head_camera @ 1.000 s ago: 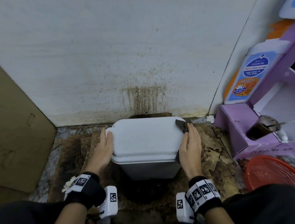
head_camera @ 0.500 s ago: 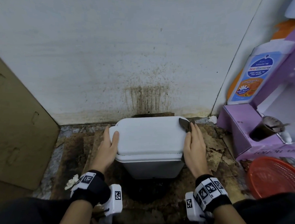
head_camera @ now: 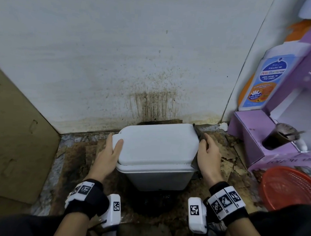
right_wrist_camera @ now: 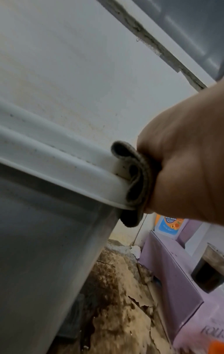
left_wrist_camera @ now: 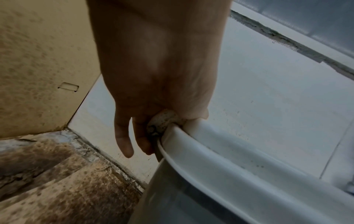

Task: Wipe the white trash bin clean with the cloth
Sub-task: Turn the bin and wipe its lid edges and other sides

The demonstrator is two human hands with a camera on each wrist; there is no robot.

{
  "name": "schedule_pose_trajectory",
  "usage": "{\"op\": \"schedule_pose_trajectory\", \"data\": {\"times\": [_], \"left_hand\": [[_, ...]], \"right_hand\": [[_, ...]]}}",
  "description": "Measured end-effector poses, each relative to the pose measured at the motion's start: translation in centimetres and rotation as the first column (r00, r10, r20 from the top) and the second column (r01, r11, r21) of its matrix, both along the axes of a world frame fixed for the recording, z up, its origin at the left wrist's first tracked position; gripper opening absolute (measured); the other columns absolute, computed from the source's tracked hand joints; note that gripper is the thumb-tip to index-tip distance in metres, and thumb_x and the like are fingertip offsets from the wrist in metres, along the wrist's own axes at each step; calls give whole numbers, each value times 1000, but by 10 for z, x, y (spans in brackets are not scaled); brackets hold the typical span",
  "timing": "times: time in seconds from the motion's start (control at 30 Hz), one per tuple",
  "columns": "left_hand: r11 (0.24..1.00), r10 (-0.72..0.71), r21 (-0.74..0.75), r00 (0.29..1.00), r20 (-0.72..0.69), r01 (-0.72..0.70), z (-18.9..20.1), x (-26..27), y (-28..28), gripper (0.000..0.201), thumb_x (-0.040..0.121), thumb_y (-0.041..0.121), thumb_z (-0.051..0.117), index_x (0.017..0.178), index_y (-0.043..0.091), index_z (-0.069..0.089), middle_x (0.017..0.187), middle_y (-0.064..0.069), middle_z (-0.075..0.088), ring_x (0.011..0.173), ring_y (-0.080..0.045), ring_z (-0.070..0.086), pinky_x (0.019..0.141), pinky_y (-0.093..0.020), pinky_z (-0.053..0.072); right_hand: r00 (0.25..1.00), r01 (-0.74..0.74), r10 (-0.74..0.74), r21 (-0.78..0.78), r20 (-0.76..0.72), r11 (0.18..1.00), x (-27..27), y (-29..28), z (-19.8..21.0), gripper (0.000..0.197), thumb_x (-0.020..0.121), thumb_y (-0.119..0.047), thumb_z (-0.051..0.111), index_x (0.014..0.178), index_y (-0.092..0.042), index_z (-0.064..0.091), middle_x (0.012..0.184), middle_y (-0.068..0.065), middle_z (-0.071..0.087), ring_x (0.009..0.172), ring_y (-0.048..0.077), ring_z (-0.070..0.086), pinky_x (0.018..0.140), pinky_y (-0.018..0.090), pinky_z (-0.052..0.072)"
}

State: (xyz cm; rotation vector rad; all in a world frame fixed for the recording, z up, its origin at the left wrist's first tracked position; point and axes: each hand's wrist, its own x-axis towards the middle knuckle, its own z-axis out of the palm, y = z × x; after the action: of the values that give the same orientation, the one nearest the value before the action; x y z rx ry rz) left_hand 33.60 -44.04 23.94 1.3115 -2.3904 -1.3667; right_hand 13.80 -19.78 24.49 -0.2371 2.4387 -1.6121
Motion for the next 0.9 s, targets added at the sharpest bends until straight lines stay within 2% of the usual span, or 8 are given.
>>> {"op": "schedule_pose_trajectory", "data": {"times": [0.23, 0.33, 0.53, 0.6, 0.7, 0.77, 0.83, 0.9], "left_hand": [[986, -169, 9, 984, 56, 168, 19, -24, -29, 75, 105, 64, 31, 167, 38, -1, 167, -11, 37, 145, -36, 46, 105, -42, 38], [974, -226, 9, 972, 60, 226, 26, -36, -48, 78, 99, 70, 32, 166, 42, 4, 171, -1, 27, 153, -31, 36, 115, -44, 32], [957, -285, -20, 953, 104, 288, 24, -36, -61, 78, 96, 73, 35, 165, 46, 8, 170, 4, 30, 153, -29, 37, 117, -46, 33], [968, -238, -63, 967, 88, 244, 19, -32, -57, 87, 95, 79, 34, 167, 34, 13, 166, -4, 39, 148, -31, 43, 114, -48, 37], [998, 32, -63, 999, 37, -30, 7, -23, -42, 138, 67, 107, 21, 165, 9, 15, 165, -18, 37, 151, -36, 37, 120, -56, 32], [974, 224, 18, 975, -5, -224, 4, -16, -16, 134, 73, 103, 20, 164, 6, 12, 169, -20, 25, 156, -35, 25, 124, -54, 25], [941, 330, 97, 943, -36, -325, 2, -9, 18, 116, 87, 91, 33, 160, 2, 23, 161, -14, 35, 150, -32, 35, 116, -42, 32], [898, 369, 293, 925, -89, -329, 0, -5, 52, 115, 80, 92, 47, 159, 10, 32, 157, -2, 43, 138, -26, 48, 108, -39, 40]], "right_hand": [[979, 192, -184, -102, 87, 976, 35, 13, -10, 46, 109, -23, 41, 154, -15, 44, 153, 1, 50, 143, 20, 43, 114, 25, 30], [959, 268, -253, -115, 131, 957, 62, 12, -11, 46, 108, -25, 42, 153, -18, 44, 151, 2, 52, 140, 22, 47, 119, 35, 33], [951, 277, -255, -114, 172, 954, 62, 10, -13, 44, 109, -24, 38, 151, -17, 46, 150, 3, 52, 140, 22, 44, 112, 30, 32], [952, 262, -231, -140, 202, 955, 43, 11, -14, 42, 109, -24, 38, 149, -19, 48, 149, 3, 53, 136, 20, 46, 109, 29, 33], [971, 136, -97, -168, 219, 976, 9, 9, -16, 41, 109, -25, 40, 148, -22, 49, 149, 0, 53, 134, 15, 47, 116, 37, 37], [975, 15, 23, -168, 222, 986, -11, 6, -12, 40, 109, -26, 42, 148, -21, 50, 148, -4, 52, 132, 13, 48, 112, 35, 42], [961, -112, 152, -181, 231, 977, -24, 3, -4, 39, 109, -27, 43, 146, -22, 53, 140, -6, 54, 125, 10, 51, 93, 23, 45], [941, -208, 252, -203, 224, 957, -31, 0, 1, 35, 109, -31, 44, 141, -26, 59, 137, -9, 57, 121, 8, 54, 84, 17, 43]]}}
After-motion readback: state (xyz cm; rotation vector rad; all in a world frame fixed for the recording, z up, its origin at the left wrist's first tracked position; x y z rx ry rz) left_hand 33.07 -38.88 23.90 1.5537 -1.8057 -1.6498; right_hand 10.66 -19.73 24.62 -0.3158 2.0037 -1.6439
